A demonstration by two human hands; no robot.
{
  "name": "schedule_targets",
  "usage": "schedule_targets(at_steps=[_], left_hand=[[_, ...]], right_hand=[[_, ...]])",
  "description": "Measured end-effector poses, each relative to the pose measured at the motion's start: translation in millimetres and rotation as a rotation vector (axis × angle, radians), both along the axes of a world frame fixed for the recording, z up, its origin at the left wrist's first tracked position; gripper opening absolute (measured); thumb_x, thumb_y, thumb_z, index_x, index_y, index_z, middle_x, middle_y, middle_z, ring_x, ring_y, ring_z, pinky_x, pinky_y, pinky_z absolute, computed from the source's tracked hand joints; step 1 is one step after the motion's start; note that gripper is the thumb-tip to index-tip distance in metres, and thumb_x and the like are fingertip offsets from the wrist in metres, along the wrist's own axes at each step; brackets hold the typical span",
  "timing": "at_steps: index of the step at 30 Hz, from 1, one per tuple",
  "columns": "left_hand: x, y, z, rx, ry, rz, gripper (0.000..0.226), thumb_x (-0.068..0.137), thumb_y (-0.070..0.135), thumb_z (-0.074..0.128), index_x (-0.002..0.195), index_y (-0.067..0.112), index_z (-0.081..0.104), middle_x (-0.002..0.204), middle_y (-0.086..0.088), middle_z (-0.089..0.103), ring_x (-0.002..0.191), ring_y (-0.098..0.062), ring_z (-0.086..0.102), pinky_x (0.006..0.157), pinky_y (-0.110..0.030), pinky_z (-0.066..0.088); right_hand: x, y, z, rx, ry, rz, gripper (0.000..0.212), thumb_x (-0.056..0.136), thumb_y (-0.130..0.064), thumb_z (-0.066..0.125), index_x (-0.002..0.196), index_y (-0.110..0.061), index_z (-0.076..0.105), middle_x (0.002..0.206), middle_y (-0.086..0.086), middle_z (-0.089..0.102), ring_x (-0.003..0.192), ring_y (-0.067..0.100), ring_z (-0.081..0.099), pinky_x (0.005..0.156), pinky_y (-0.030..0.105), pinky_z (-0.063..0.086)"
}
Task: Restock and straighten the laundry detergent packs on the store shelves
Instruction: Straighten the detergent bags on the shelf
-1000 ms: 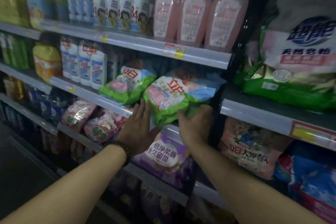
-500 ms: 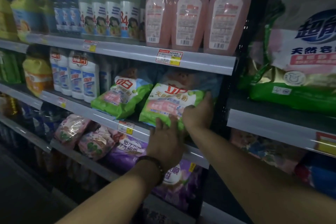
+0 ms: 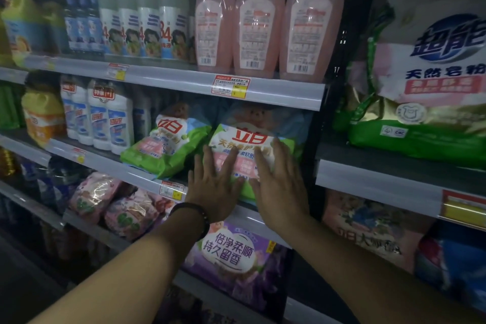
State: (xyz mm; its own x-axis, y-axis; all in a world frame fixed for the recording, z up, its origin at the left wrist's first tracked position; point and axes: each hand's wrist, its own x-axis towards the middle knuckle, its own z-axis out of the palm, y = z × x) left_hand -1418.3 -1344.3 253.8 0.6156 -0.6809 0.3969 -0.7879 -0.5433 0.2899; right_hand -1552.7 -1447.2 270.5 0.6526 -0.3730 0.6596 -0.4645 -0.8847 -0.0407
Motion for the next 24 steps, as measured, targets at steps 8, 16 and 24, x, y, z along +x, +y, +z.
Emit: schedule_targets(at_steps=[8,16,24], left_hand=[[21.5,-4.5,-20.8,-0.025,-0.143,-0.07,0.075,0.093,0.071,0.005,0.158,0.048,-0.026,0.17,-0.02,-0.026,0.158,-0.048,-0.014,0.126,-0.066,0.007],[21.5,-5.4,-22.5,-0.017,-0.142,-0.044,0.075,0.093,0.071,0.004,0.157,0.048,-0.027,0.171,-0.02,-0.025,0.159,-0.048,-0.011,0.124,-0.067,0.01],[19.3,26.8,5.5,0.072,0.051,-0.2,0.08,0.106,0.044,0.05,0.164,0.047,-0.005,0.175,-0.013,-0.015,0.16,-0.044,-0.004,0.127,-0.064,0.016]], right_hand=[[-7.9,11.7,-35.4,-0.017,0.287,0.017,0.103,0.096,-0.075,0.031,0.166,-0.019,-0.019,0.168,0.019,-0.037,0.156,0.035,-0.035,0.128,0.061,-0.009],[-10.5,16.2,-30.2,-0.031,0.357,-0.003,0.127,0.083,-0.083,0.048,0.165,-0.017,-0.023,0.163,0.022,-0.044,0.153,0.038,-0.04,0.127,0.061,-0.014],[-8.0,32.7,-2.9,0.059,0.578,-0.109,0.135,0.084,-0.08,0.058,0.162,-0.013,-0.029,0.162,0.028,-0.043,0.154,0.044,-0.035,0.128,0.062,-0.011]])
